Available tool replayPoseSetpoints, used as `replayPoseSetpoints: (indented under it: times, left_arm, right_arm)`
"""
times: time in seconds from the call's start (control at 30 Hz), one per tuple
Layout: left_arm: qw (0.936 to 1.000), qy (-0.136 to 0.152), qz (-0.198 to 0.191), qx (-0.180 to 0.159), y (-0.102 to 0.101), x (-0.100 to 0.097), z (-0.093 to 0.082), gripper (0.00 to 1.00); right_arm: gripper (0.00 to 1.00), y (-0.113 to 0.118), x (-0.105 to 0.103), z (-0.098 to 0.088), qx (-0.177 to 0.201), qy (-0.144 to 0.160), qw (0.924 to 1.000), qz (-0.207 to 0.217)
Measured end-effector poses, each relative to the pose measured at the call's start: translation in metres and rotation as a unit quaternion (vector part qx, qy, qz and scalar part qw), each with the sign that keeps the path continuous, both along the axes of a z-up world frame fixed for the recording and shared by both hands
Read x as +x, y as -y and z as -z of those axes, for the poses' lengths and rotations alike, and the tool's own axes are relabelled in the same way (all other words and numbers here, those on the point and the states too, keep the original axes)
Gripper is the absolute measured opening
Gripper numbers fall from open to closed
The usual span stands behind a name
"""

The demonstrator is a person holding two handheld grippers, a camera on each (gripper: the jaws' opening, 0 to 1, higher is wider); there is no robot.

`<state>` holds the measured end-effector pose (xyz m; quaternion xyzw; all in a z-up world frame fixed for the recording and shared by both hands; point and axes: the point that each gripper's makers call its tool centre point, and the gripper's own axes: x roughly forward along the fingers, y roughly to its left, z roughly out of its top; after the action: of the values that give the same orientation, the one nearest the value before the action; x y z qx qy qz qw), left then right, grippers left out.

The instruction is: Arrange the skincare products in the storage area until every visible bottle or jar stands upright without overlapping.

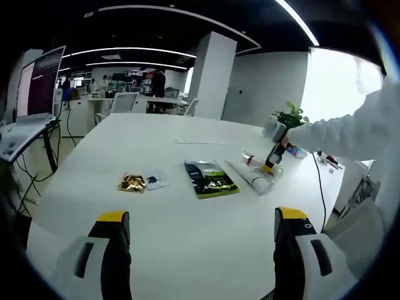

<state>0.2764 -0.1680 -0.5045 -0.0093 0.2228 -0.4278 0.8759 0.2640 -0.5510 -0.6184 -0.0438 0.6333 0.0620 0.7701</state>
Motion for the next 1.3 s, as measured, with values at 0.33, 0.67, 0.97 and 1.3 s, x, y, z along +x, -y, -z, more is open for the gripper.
replayPoseSetpoints:
  times: [0.33, 0.67, 0.97, 1.3]
  left_arm:
    - [0.9996, 0.0, 0.024, 0.013, 0.006, -0.007, 0.004, 0.9]
    - [0.999, 0.002, 0.04, 0.021, 0.01, -0.013, 0.006, 0.92]
    - [0.9989, 0.005, 0.042, 0.021, 0.01, -0.01, 0.005, 0.94]
    - [0.9988, 0.001, 0.045, 0.021, 0.01, -0.015, 0.005, 0.95]
  right_arm:
    - [0.25, 0.009, 0.002, 0.001, -0.009, 0.021, 0.9992, 0.032]
    - [0.24, 0.007, 0.001, -0.001, 0.003, 0.051, 0.9967, 0.063]
    - [0.23, 0.008, 0.002, -0.001, 0.021, 0.061, 0.9935, 0.094]
    - [0.23, 0.008, 0.0, -0.004, 0.058, 0.056, 0.9872, 0.138]
